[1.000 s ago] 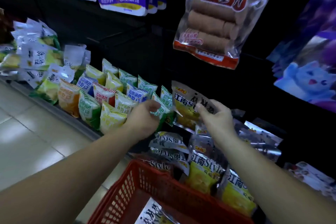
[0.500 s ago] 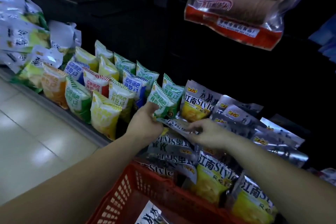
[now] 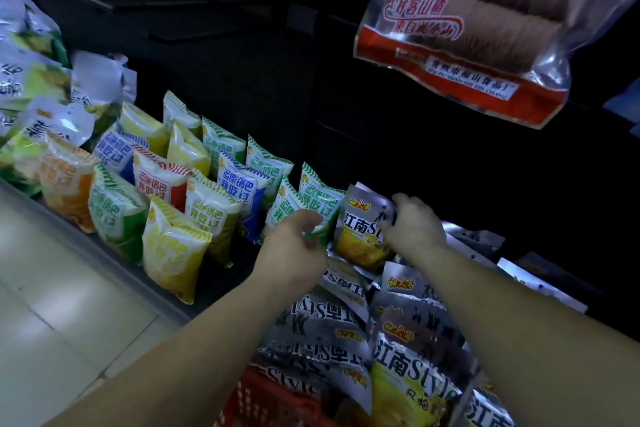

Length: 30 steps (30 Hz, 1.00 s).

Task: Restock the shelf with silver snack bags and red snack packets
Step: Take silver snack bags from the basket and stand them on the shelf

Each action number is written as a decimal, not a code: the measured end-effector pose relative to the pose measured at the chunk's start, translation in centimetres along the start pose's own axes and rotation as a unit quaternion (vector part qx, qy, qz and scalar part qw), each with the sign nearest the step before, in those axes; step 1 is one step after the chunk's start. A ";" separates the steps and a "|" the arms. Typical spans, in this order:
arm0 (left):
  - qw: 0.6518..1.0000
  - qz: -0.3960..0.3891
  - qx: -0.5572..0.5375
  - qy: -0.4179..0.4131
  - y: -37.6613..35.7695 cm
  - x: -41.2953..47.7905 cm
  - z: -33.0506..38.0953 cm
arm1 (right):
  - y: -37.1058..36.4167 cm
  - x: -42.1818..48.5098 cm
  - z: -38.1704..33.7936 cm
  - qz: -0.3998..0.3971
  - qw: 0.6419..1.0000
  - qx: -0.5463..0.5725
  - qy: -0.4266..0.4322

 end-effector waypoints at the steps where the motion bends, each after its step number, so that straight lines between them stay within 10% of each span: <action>1: 1.000 -0.002 -0.003 0.002 -0.1 -0.1 -0.2 | -0.1 0.0 0.1 0.008 1.000 -0.015 0.004; 15: 0.999 0.005 -0.049 -0.003 0.9 -0.3 0.2 | 5.6 -1.6 -1.4 0.116 0.989 -0.072 0.052; 30: 0.993 -0.047 -0.030 -0.101 6.8 -14.4 11.9 | 23.7 -18.7 -4.9 0.058 0.946 0.281 0.150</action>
Point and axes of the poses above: each hand's wrist, its own x-axis towards the middle knuckle, its own y-axis out of the back of the hand, z = x × y, the point moved 4 cm from there along x, towards the middle knuckle, and after that the axes turned 4 degrees about y, right-handed, at the moved point
